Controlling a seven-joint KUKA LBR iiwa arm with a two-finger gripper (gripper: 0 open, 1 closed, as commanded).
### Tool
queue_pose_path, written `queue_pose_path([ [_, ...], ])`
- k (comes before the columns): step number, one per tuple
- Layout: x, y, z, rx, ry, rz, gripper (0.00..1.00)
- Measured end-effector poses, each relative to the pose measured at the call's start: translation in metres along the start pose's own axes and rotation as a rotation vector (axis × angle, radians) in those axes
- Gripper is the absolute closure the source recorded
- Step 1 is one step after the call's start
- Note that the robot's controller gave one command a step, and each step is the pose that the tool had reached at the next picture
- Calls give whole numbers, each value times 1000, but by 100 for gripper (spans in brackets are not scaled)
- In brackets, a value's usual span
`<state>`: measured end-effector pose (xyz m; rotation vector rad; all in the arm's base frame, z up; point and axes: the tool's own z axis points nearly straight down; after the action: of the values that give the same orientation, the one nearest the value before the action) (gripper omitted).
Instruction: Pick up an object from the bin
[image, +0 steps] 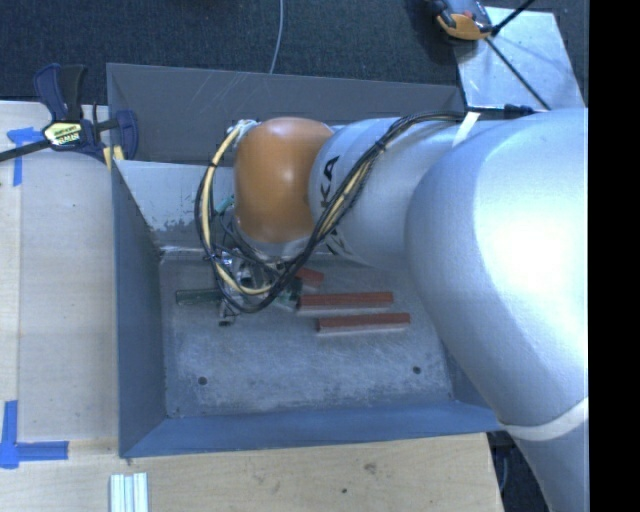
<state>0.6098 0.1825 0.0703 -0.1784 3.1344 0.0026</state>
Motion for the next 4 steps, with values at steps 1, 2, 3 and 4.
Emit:
queue_pose_path([
  [1,0,0,0,0,0,0,100],
  [2,5,0,-163,1,-6,-53,100],
  [3,6,0,-161,1,-1,-52,100],
  [4,1,-2,-107,0,-7,14,100],
])
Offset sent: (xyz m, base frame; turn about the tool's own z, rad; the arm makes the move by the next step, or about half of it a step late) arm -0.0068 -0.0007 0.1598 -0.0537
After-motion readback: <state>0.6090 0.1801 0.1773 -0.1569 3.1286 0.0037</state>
